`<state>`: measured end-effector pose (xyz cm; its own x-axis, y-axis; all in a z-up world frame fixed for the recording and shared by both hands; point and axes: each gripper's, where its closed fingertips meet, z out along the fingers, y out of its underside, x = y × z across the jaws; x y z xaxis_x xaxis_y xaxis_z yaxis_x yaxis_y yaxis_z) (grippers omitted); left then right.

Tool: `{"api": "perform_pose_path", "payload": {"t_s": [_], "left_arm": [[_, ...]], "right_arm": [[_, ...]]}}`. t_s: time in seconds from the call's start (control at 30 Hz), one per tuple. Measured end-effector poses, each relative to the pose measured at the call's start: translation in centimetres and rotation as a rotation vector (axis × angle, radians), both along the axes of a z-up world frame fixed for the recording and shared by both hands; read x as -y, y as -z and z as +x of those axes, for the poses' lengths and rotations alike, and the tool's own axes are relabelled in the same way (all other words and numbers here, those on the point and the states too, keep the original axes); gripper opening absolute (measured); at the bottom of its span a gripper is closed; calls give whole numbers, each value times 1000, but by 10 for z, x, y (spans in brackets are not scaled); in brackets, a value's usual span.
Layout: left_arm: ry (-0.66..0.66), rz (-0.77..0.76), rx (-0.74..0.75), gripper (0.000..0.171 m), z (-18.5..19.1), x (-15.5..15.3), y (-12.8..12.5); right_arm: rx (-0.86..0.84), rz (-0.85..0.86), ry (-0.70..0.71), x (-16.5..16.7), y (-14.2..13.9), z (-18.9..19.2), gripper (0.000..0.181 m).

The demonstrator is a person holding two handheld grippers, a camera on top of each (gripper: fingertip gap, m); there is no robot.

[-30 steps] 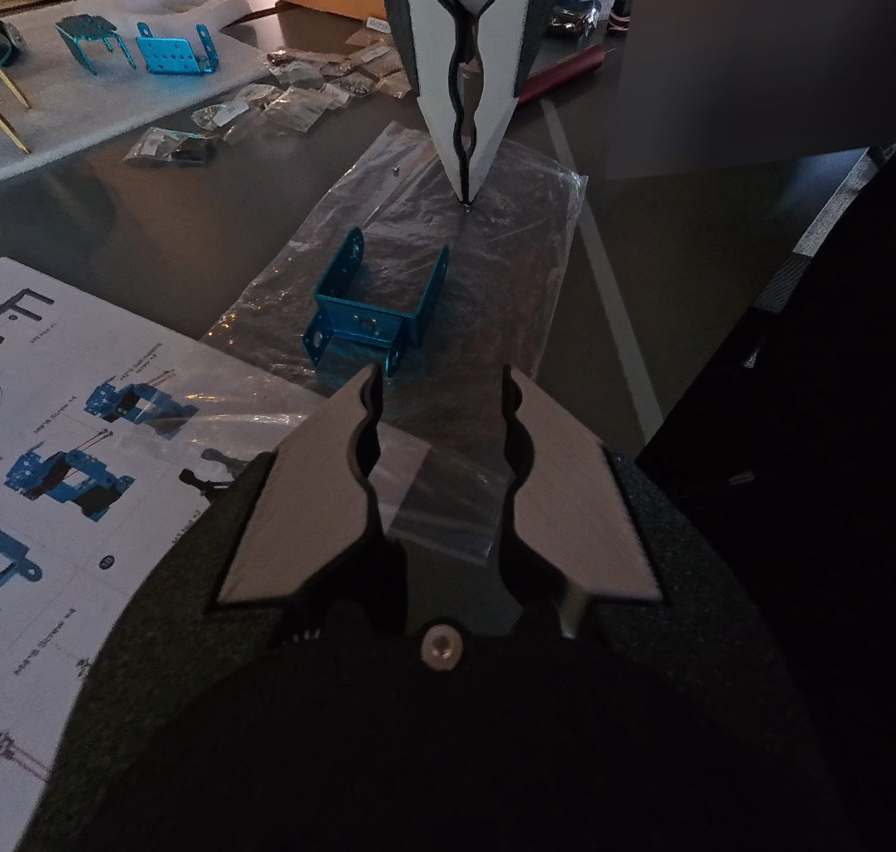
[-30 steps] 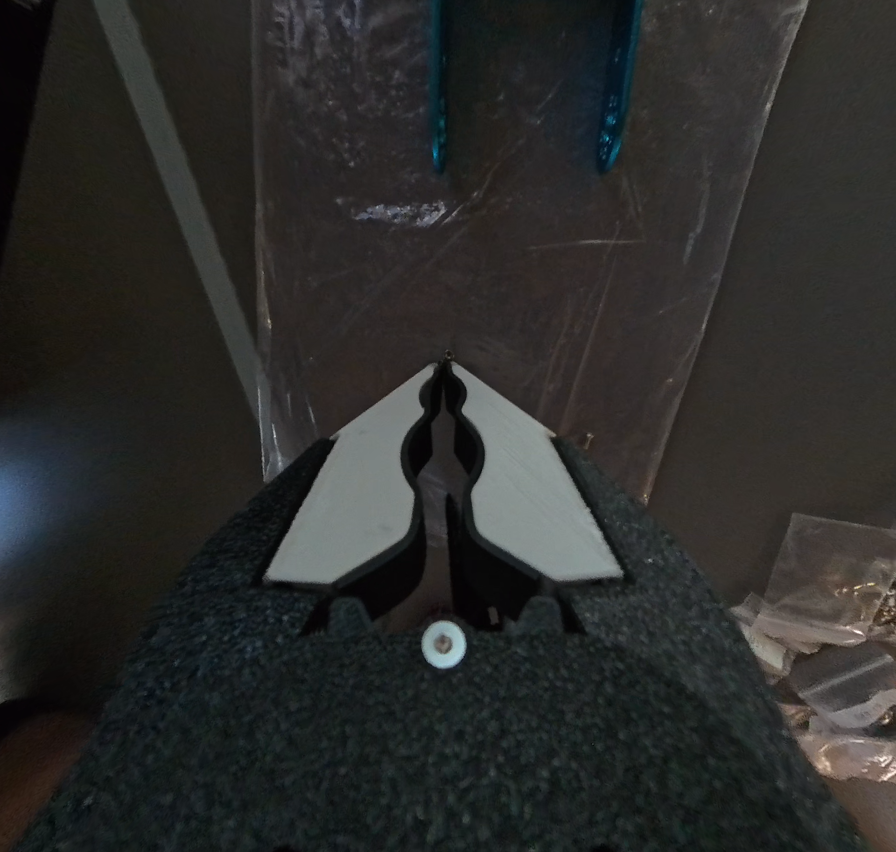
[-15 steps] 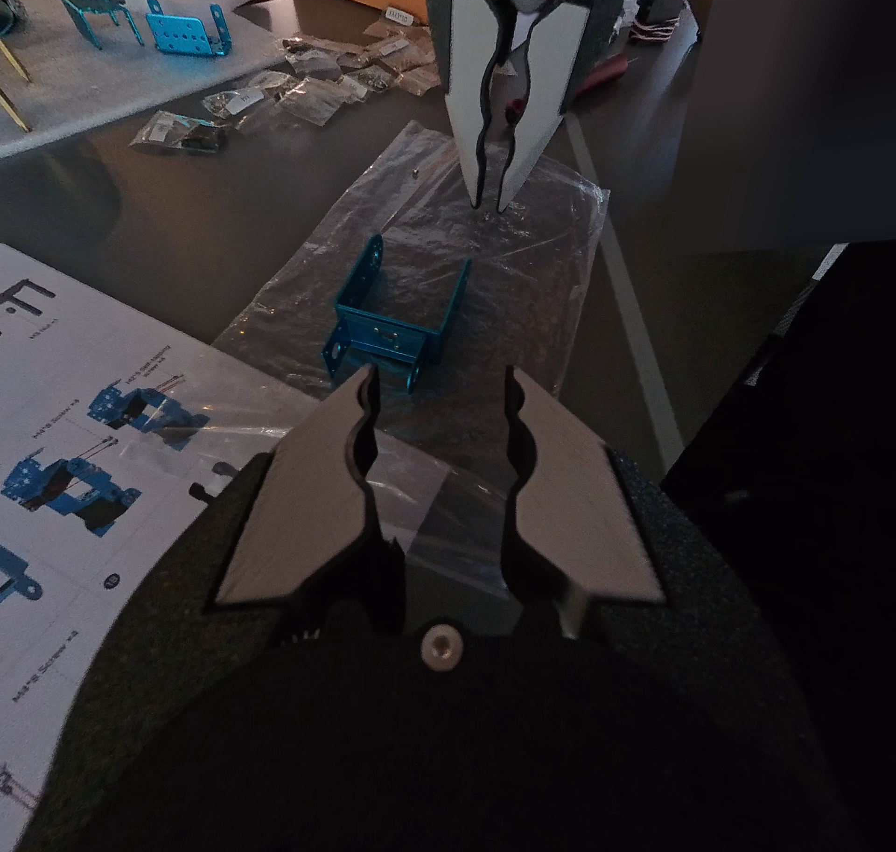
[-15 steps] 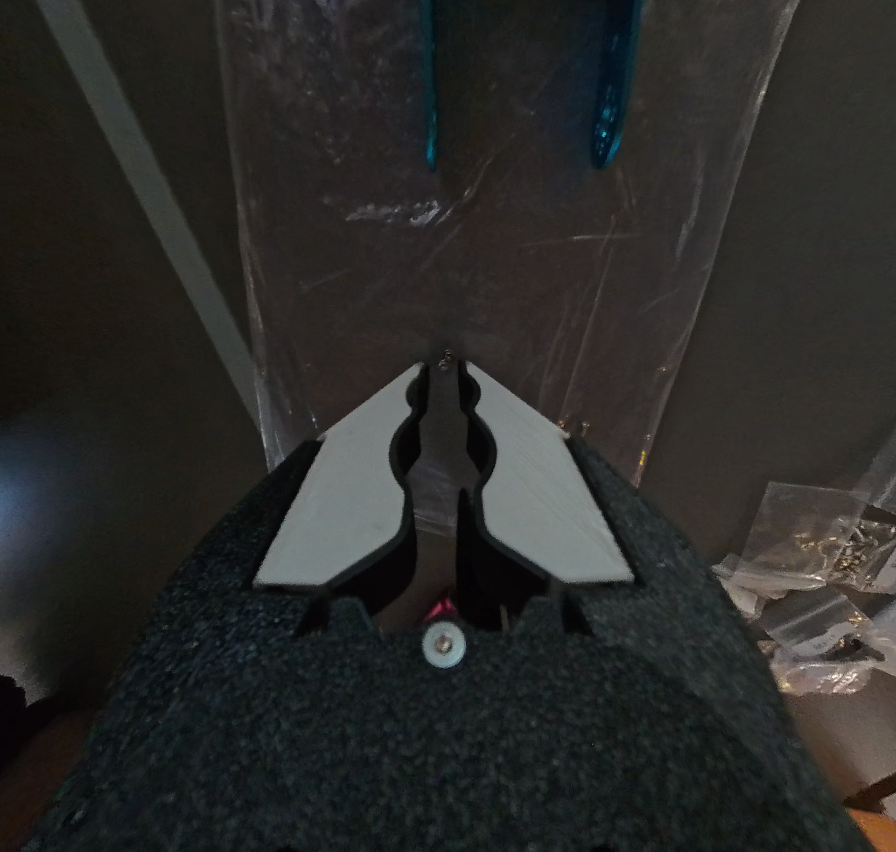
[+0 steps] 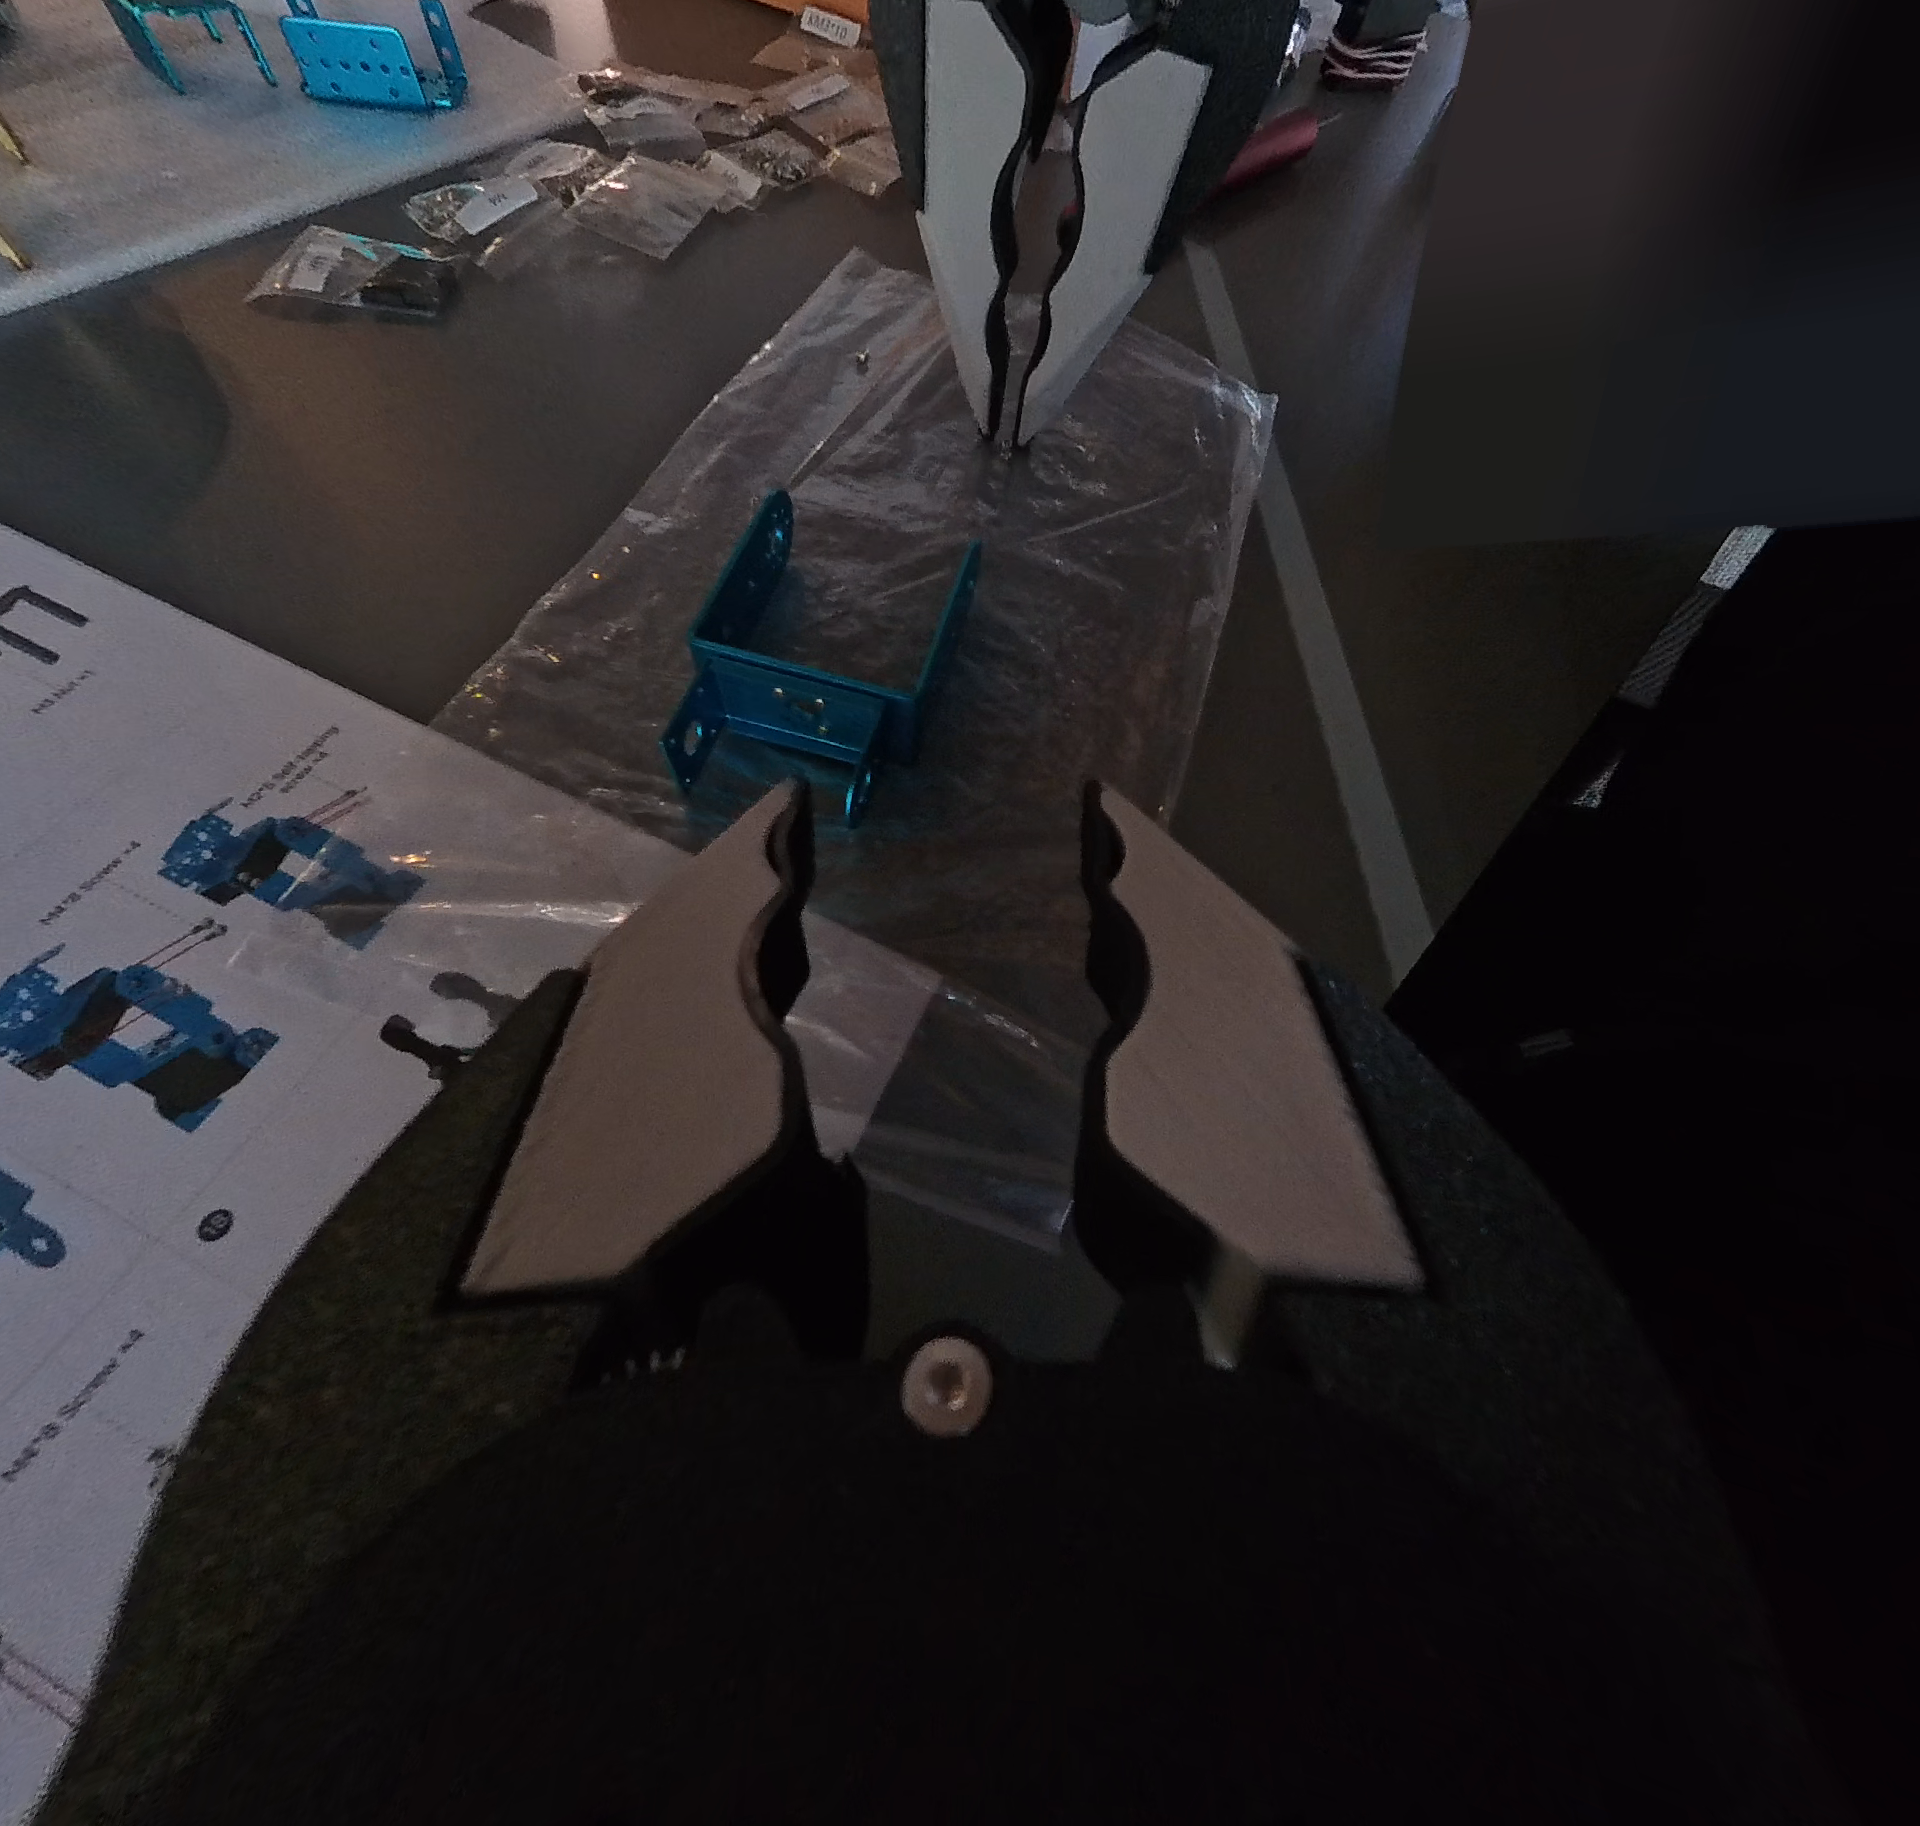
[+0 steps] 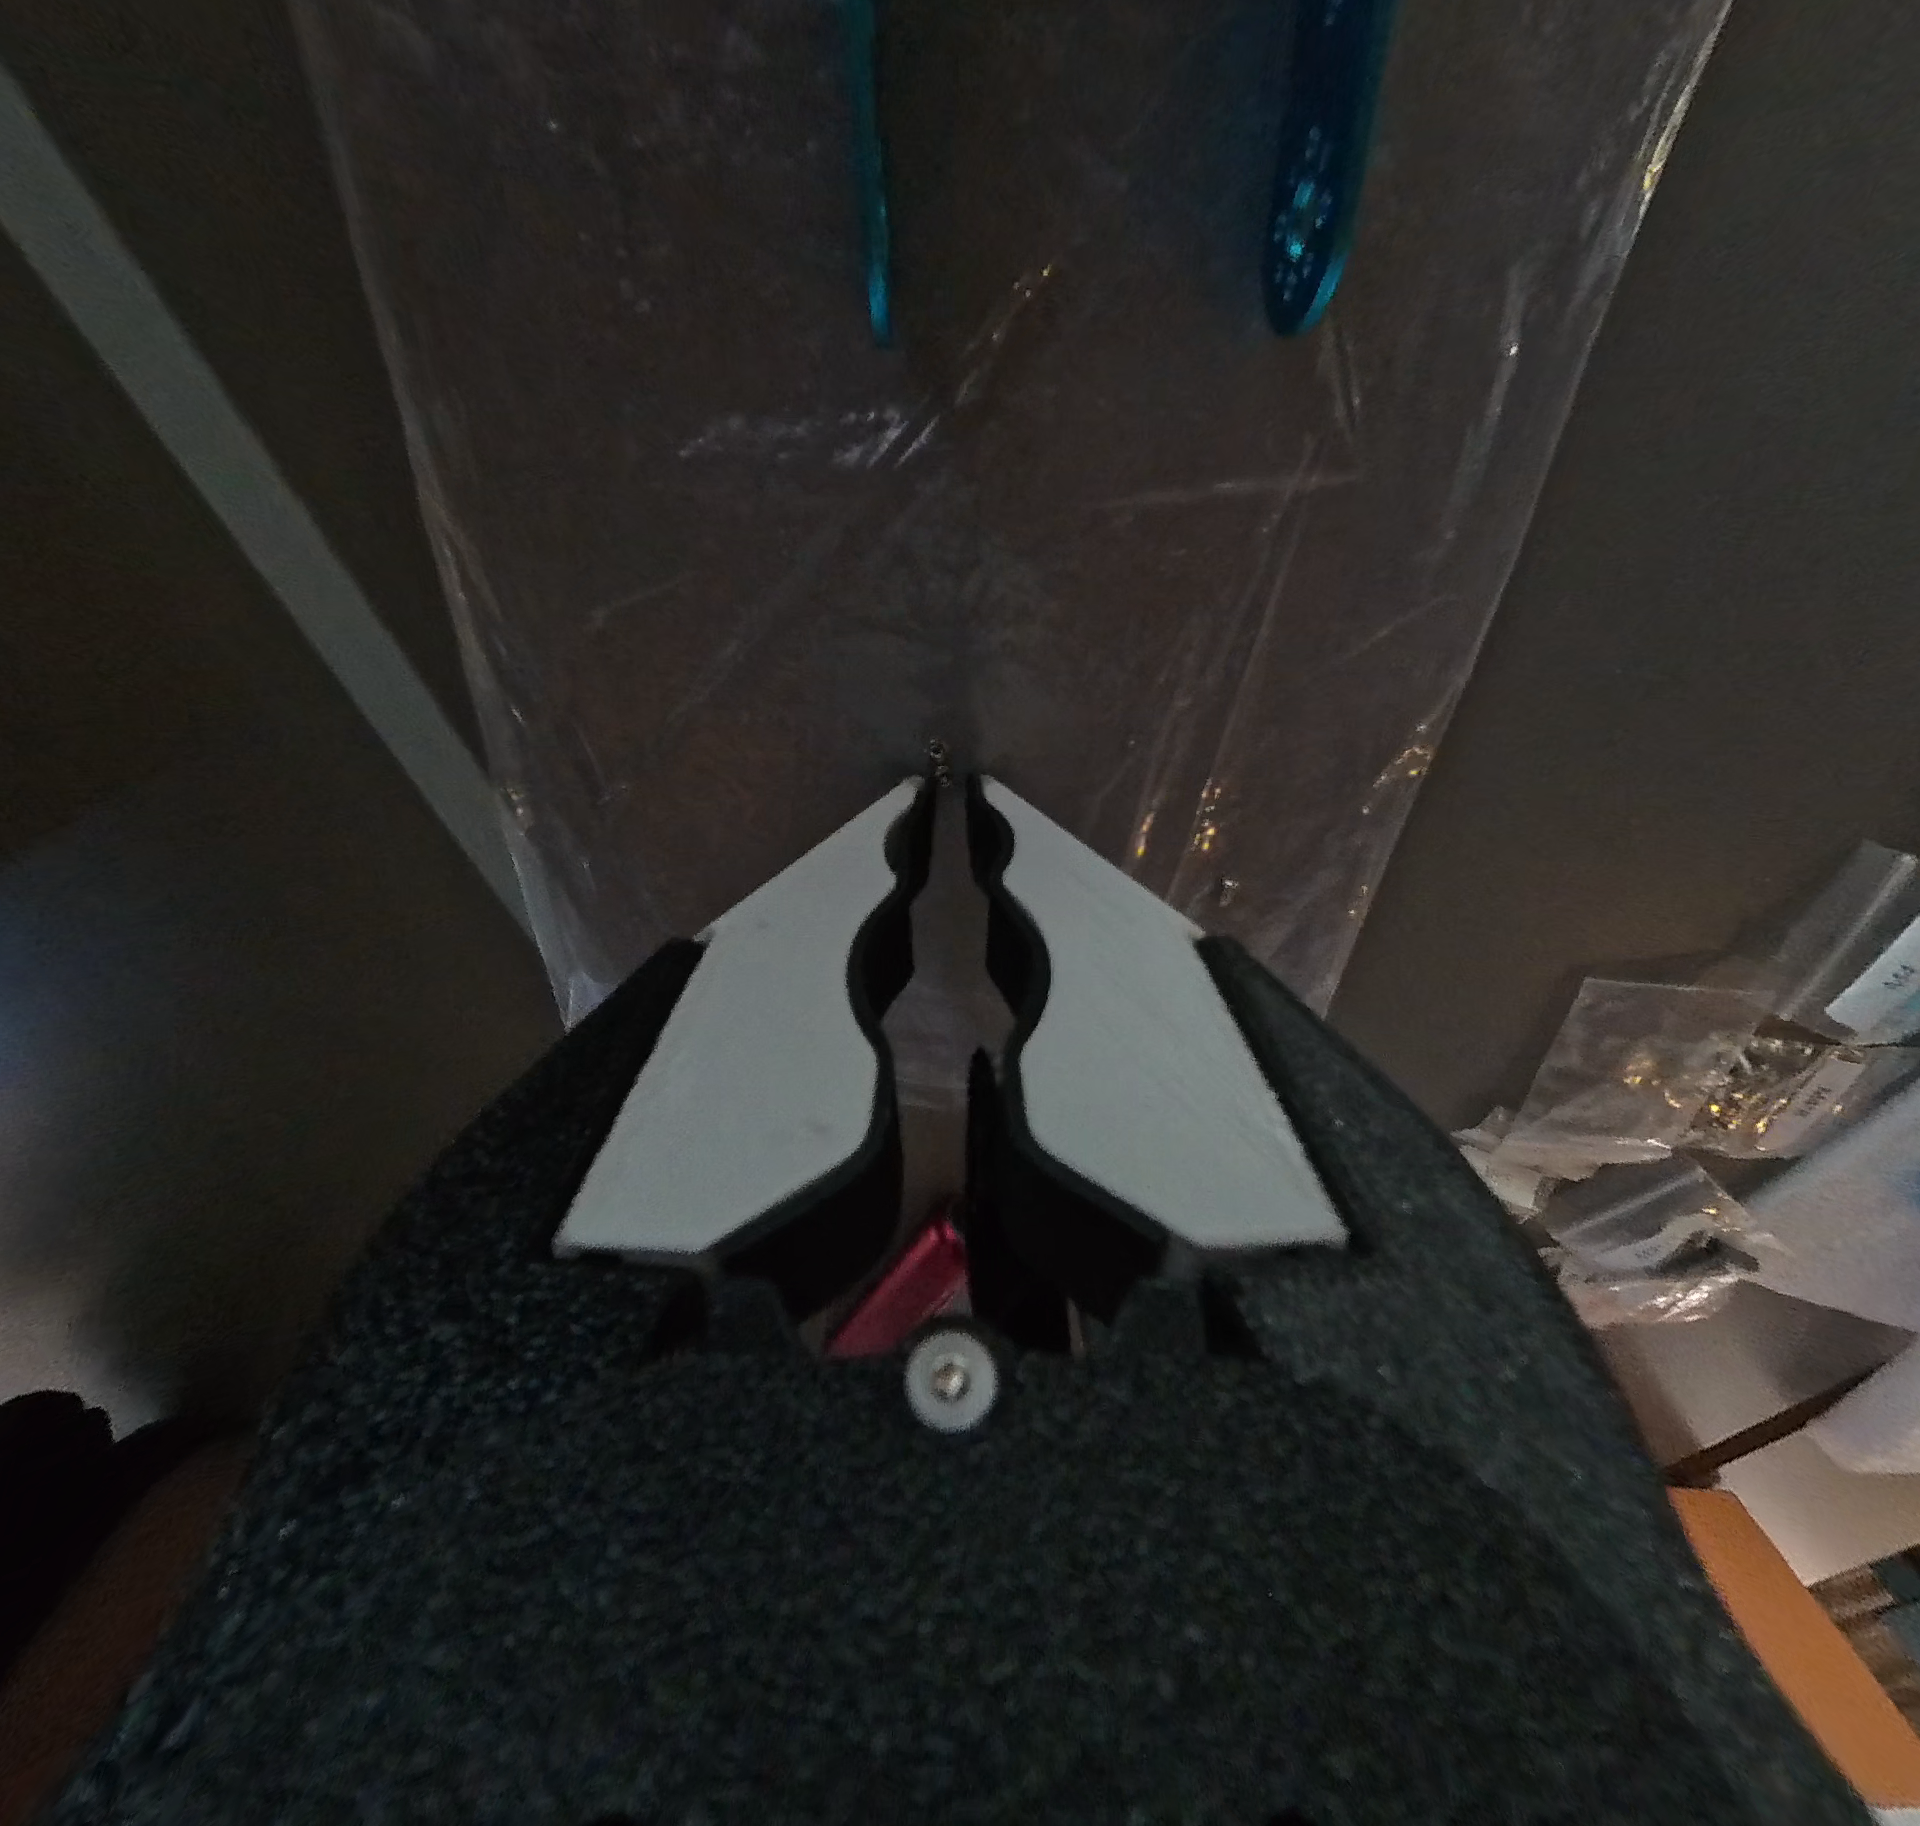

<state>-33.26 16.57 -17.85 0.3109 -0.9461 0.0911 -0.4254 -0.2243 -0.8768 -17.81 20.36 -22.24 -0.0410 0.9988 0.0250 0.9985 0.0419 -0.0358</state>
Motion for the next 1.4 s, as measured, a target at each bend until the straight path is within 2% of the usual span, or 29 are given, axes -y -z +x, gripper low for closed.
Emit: {"api": "perform_pose_path", "payload": {"t_s": [0.2,0.4,0.5,0.63,0.8,0.9,0.97,1.4], "left_arm": [[-4,7,-3,51,-2,1,-1],[8,3,-7,51,1,3,0],[8,11,-25,51,1,5,2],[4,20,-21,51,-1,7,-1],[-5,13,-22,51,-5,5,2],[-6,12,-24,51,-6,5,2],[-3,13,-23,51,-5,5,2],[-8,15,-28,51,-7,5,3]], "right_arm": [[-10,-23,9,2,0,0,4],[64,-64,-32,2,1,-1,3],[52,-106,4,1,1,-1,0],[27,-76,-58,1,1,0,0],[-8,-82,-22,-2,-4,8,0],[-40,-81,-20,2,-9,5,12],[-51,-70,-43,4,-9,0,12],[-49,-92,-59,4,0,-5,3]]}}
